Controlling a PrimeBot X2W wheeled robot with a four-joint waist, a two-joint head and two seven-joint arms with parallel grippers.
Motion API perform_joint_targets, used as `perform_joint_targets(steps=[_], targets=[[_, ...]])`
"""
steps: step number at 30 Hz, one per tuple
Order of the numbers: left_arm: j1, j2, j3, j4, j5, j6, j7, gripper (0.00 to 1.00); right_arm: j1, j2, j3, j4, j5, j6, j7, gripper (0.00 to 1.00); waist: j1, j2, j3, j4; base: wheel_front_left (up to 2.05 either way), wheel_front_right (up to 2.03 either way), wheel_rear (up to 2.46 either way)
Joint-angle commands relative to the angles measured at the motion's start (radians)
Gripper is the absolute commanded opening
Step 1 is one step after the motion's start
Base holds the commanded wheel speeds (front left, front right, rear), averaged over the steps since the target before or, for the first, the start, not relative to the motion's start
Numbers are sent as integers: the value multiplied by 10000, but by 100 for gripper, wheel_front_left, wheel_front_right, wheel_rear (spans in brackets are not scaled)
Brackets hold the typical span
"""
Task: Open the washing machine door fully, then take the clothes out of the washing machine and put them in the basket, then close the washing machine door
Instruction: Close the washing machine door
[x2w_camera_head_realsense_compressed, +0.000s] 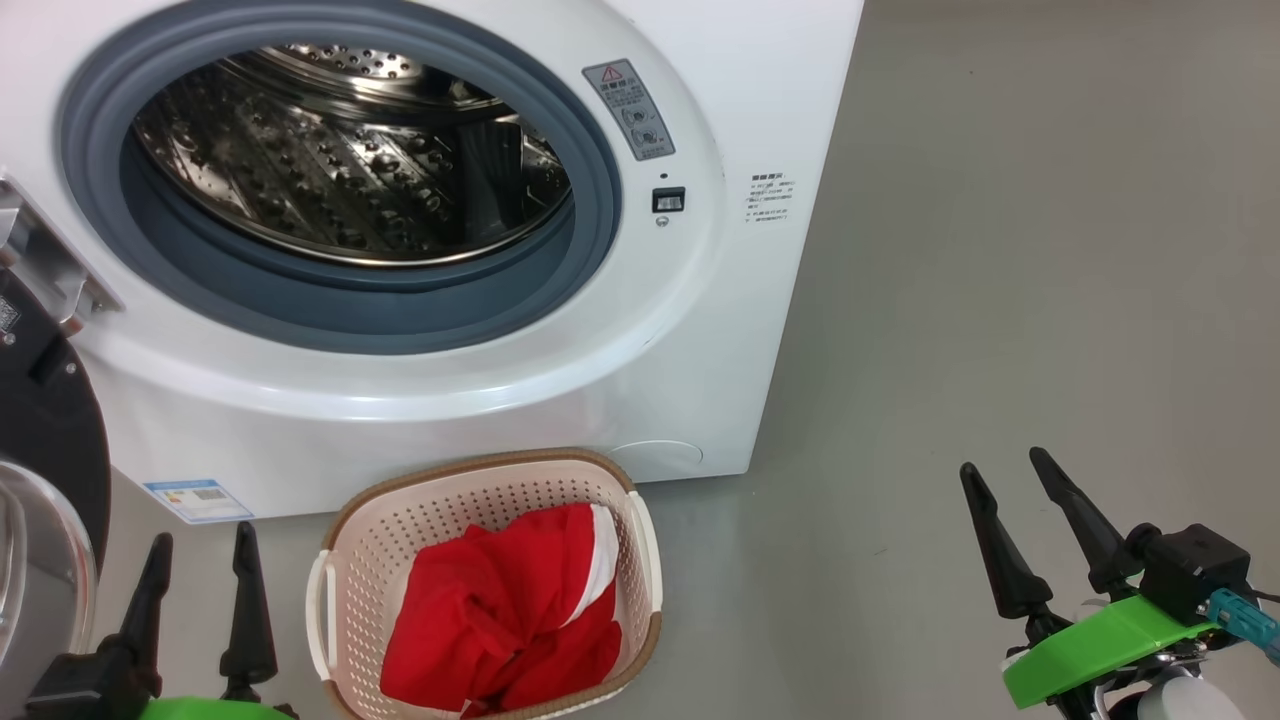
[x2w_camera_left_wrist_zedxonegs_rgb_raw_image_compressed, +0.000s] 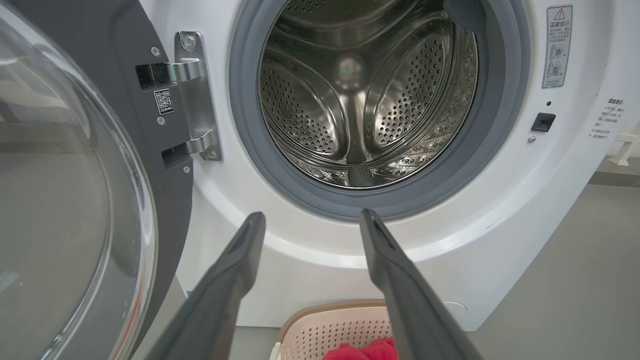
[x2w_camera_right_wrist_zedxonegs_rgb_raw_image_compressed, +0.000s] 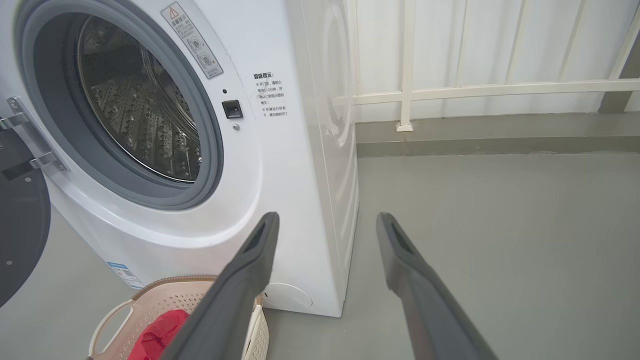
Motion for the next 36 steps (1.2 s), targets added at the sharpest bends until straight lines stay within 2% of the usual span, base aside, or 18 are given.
perform_joint_targets(steps=[1,8,21,36], targets=[[-177,115,311,-237,40,-23,-124,100,-46,-115,198,-256,-4,16,-120,100,0,-1,1,3,-18,18,0],[-156,108,303,-204,56,-27,-124,100,-38,-103,197,-250,-10,16,-120,100,0,-1,-17,10,-82,62,20],[-173,140,199,-327,2,-31,-124,100,-78,-119,153,-293,-25,16,-120,100,0,-1,64,53,-141,132,9],[-115,165,85,-283,72,-32,-124,100,-59,-128,189,-263,-13,16,-120,100,0,-1,-50,153,-13,13,0]])
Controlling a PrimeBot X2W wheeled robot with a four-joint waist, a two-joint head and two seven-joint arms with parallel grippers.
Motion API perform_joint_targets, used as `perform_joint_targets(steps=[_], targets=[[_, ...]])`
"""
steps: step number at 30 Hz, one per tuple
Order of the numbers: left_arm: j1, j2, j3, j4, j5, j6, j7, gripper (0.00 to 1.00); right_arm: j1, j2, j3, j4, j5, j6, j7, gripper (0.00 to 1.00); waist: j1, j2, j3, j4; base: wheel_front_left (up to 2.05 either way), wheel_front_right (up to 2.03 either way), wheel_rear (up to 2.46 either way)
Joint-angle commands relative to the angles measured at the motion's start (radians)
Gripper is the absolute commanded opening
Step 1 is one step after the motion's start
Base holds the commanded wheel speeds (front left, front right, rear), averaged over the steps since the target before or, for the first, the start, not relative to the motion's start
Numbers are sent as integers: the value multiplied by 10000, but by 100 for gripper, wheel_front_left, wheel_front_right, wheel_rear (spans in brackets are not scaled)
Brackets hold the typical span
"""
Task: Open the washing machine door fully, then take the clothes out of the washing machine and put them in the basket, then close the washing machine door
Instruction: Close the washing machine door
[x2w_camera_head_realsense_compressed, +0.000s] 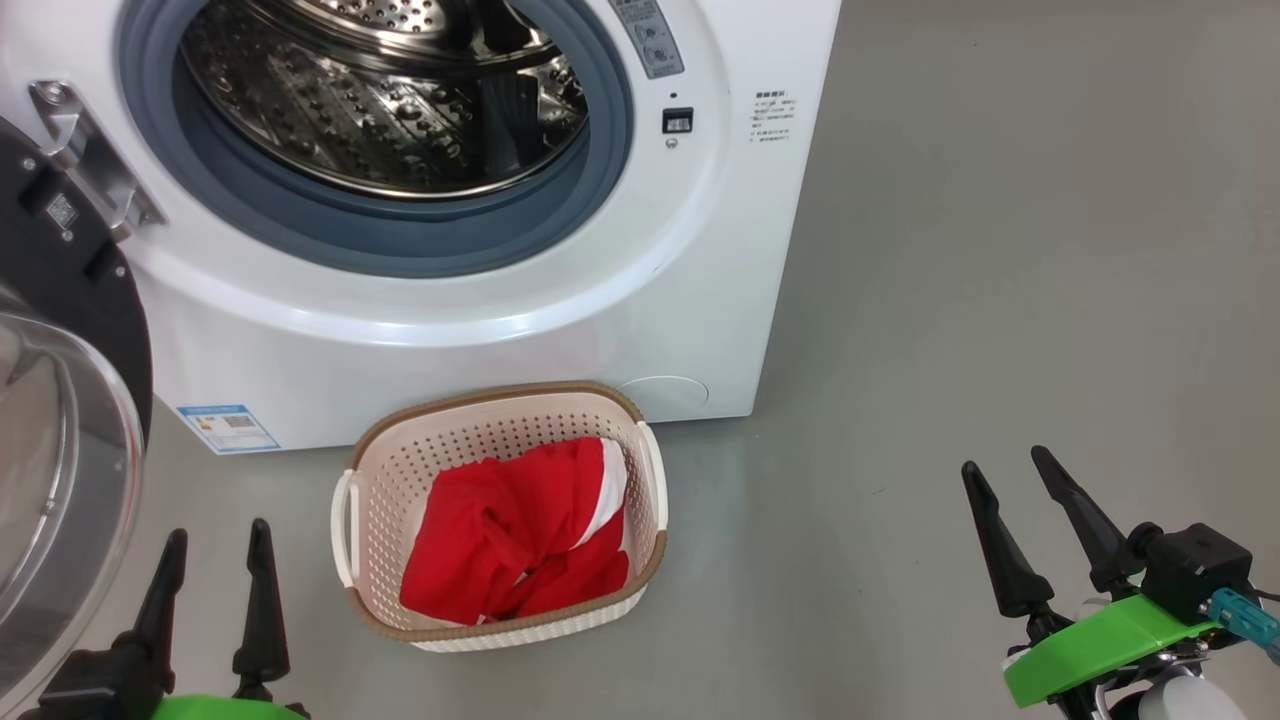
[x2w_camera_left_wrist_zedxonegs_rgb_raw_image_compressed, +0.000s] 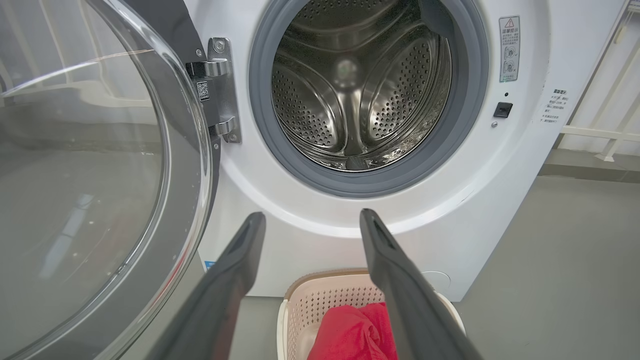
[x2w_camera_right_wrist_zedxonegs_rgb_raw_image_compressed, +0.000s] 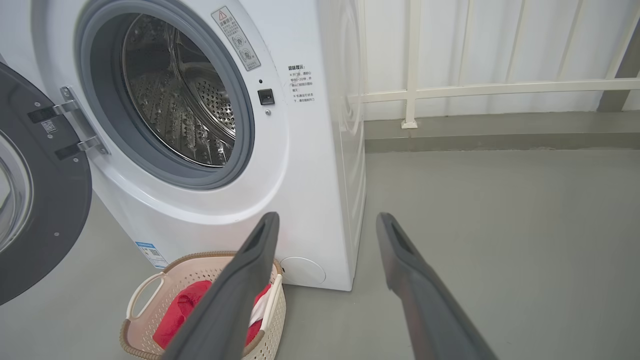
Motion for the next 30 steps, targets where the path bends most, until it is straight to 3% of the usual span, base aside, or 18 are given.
perform_joint_targets(steps=[1,12,30], targets=[[-108,185,290,-197,69,-30,-124,100,-54,-128,219,-242,-11,16,-120,100,0,-1,-32,27,0,0,0],[4,86,350,-74,-79,12,-124,100,-104,-265,542,-159,34,16,-120,100,0,-1,-197,632,0,0,0],[375,27,154,-93,-643,485,-124,100,-666,-461,1622,265,229,16,-120,100,0,-1,-358,2965,0,0,0]])
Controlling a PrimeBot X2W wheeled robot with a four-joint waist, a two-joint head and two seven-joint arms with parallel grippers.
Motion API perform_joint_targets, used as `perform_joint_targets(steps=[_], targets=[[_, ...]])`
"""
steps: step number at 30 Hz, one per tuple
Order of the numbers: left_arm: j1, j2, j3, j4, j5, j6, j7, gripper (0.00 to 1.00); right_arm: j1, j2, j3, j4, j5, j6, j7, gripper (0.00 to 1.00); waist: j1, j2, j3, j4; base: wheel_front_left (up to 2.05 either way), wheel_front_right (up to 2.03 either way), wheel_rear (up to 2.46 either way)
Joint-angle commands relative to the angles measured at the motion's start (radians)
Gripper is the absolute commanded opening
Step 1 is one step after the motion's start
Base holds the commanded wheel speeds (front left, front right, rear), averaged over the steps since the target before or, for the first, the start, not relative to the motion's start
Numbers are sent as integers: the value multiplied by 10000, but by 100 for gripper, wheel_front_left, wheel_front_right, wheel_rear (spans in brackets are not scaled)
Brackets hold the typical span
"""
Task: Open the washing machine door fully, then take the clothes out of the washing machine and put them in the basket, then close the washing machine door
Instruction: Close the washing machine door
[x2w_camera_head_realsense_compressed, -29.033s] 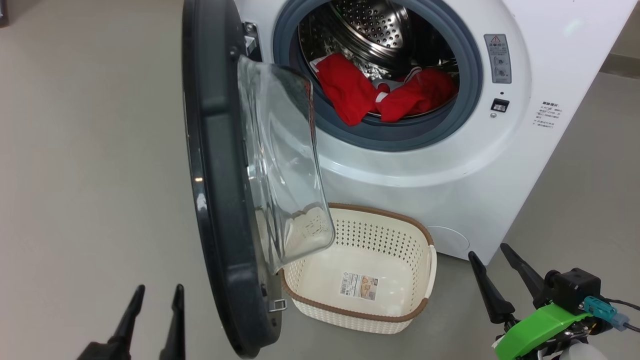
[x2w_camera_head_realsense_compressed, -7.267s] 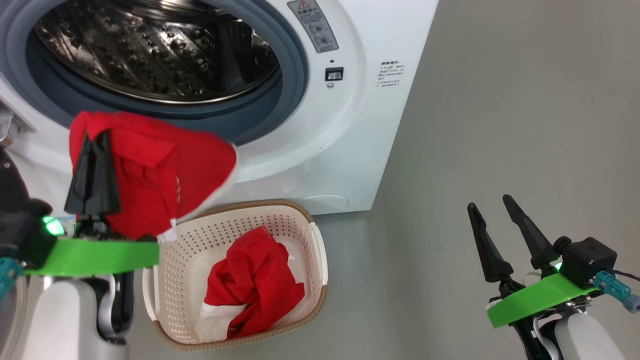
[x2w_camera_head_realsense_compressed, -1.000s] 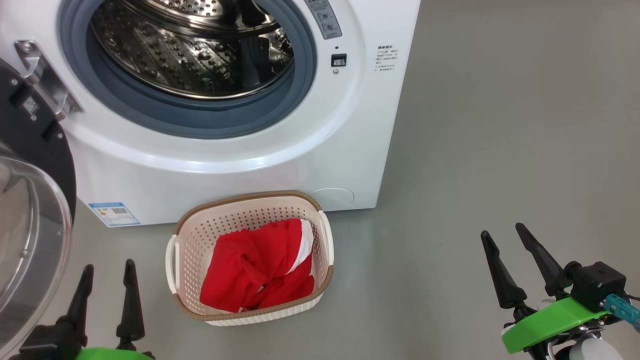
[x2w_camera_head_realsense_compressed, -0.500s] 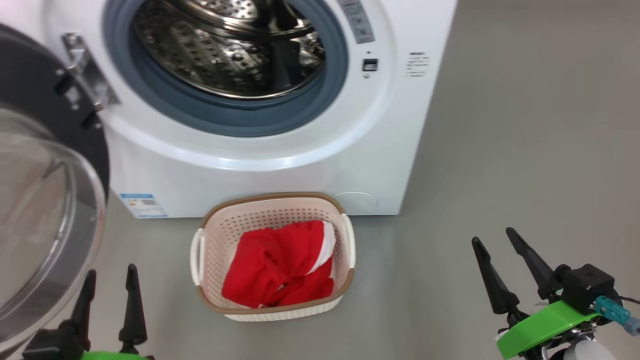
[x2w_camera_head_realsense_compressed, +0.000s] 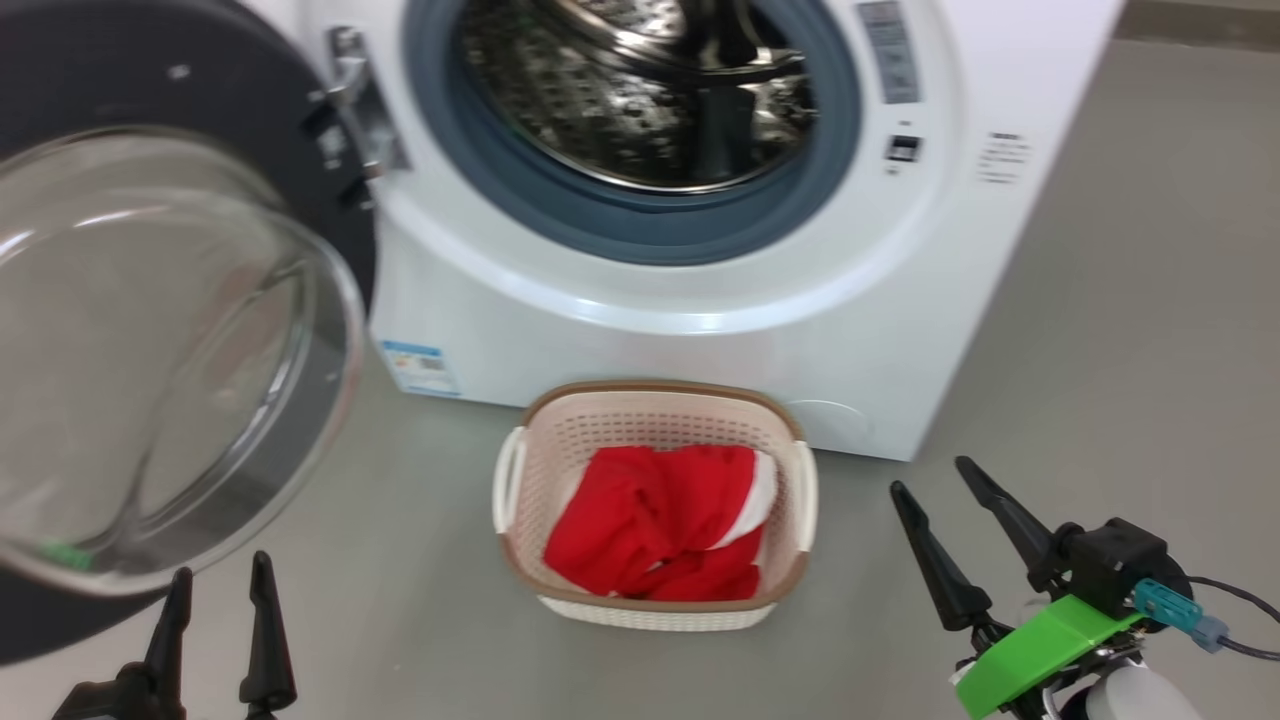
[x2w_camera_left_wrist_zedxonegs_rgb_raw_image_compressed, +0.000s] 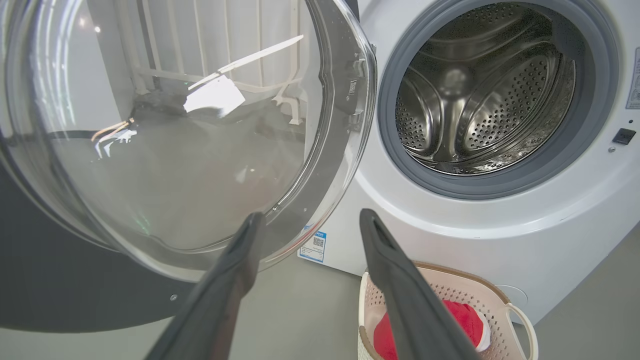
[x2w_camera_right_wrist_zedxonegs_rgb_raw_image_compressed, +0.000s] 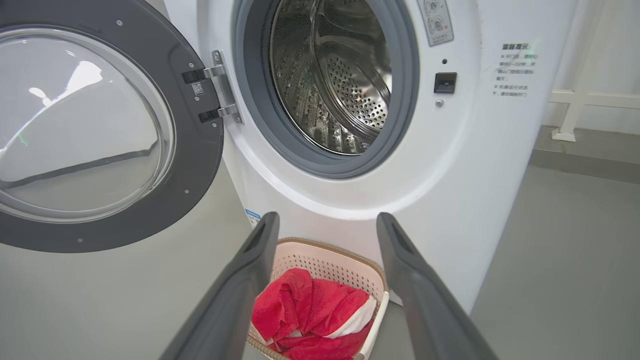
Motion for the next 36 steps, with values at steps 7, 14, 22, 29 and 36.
perform_joint_targets(steps=[7,14,22,29,36], targets=[[-23,139,98,-157,-293,252,-124,100,-584,-166,685,-15,236,16,-120,100,0,-1,27,1526,0,0,0],[8,138,-83,-142,-558,431,-124,100,-928,-289,1052,137,306,16,-120,100,0,-1,135,2447,0,0,0],[118,138,-190,-164,-720,637,-124,100,-1102,-353,1334,274,410,16,-120,100,0,-1,29,3193,0,0,0],[225,137,-185,-270,-814,754,-124,100,-1295,-344,1599,370,475,16,-120,100,0,-1,21,3453,0,0,0],[328,137,-233,-434,-902,872,-124,100,-1473,-375,1737,444,550,16,-120,100,0,-1,61,3475,0,0,0]])
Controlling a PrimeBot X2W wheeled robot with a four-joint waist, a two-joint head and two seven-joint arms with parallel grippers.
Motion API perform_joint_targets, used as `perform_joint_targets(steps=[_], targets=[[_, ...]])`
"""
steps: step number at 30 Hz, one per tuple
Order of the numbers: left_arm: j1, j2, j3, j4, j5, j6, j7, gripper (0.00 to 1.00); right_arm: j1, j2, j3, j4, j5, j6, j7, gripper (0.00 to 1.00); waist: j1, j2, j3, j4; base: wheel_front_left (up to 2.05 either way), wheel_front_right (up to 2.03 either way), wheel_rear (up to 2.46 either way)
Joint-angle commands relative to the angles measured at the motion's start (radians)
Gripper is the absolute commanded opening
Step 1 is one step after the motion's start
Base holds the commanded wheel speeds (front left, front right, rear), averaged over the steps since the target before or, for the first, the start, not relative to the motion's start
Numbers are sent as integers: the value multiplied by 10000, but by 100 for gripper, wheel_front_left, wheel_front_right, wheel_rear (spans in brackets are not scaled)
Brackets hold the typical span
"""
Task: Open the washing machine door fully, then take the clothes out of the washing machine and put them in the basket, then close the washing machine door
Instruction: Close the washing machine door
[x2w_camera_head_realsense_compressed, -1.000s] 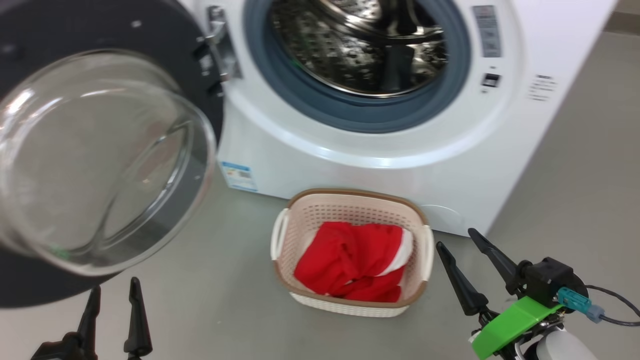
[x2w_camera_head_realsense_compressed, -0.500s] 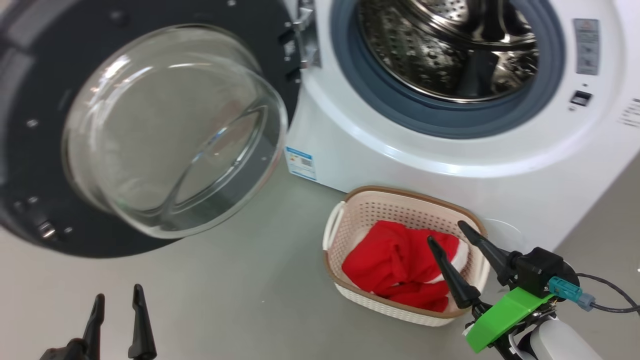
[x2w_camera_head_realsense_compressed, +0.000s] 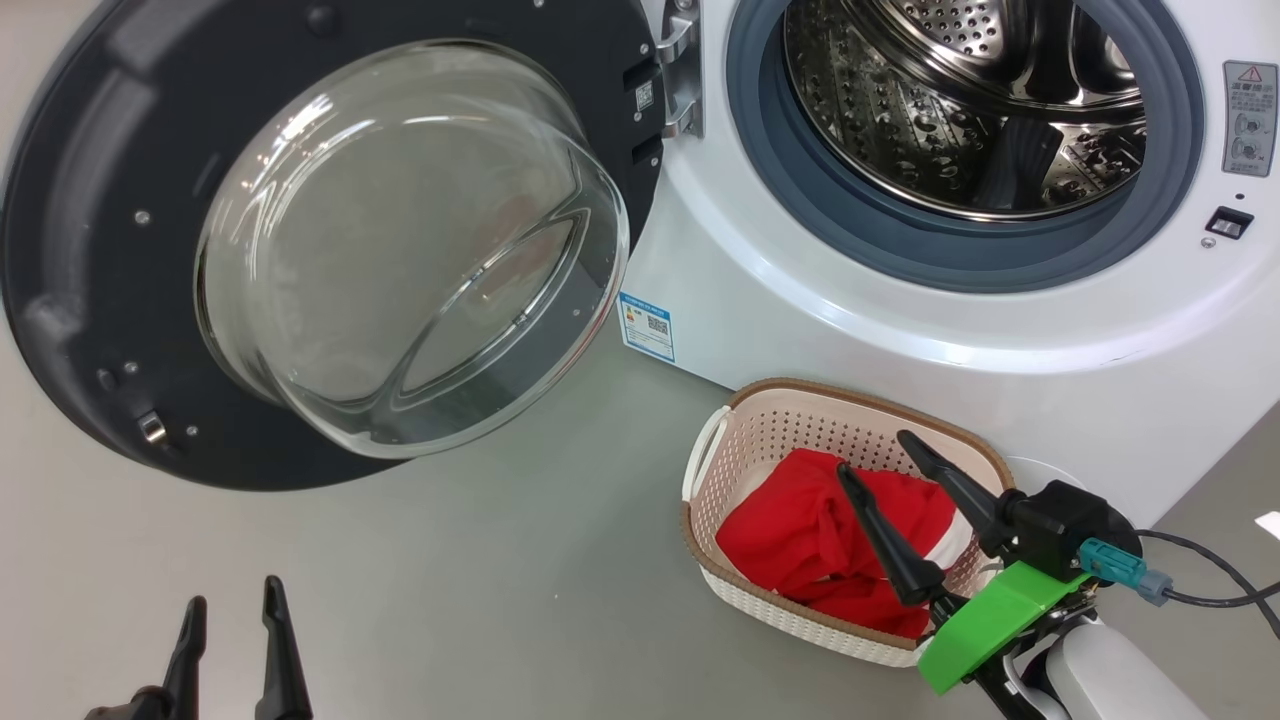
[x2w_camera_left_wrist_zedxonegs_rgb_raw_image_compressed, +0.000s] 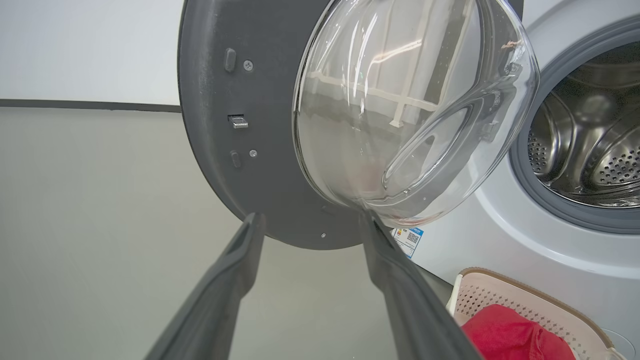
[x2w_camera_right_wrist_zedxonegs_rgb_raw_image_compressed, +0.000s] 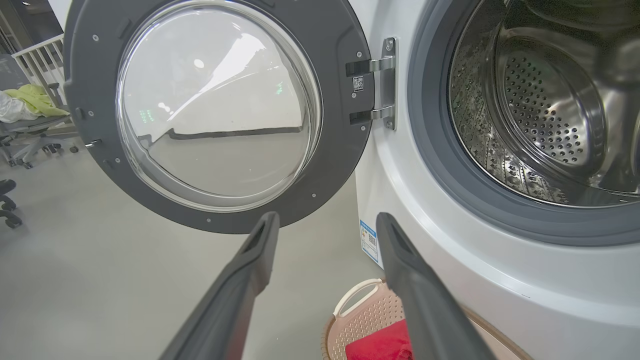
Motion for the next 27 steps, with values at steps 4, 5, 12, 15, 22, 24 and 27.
perform_joint_targets(steps=[4,5,12,15,22,24,27], targets=[[-71,155,298,-324,-144,136,-124,100,-233,-76,248,-191,102,16,-120,100,0,-1,-12,-6,0,0,0],[-93,155,311,-378,-177,114,-124,100,-227,-81,248,-195,111,16,-120,100,0,-1,-15,-7,0,0,0],[-433,155,861,-1224,-977,-272,-124,0,-77,-46,145,-240,92,16,-120,100,0,-1,-16,-14,0,0,0],[-824,165,1410,-1831,-942,-595,-124,0,36,-23,72,-265,70,16,-120,100,0,-1,-18,-14,0,0,0],[-2629,1065,2659,-2418,-1799,-1093,-124,0,299,41,-144,-326,28,16,-120,100,0,-1,-9,-45,0,0,0],[-3334,1557,2961,-2198,-2352,-1144,-124,0,320,49,-160,-359,0,16,-120,100,0,-1,72,-117,0,0,0],[-4487,2572,3223,-1335,-3111,-1184,-120,0,310,31,-176,-366,-43,16,-120,100,0,-1,182,-217,0,0,0]])
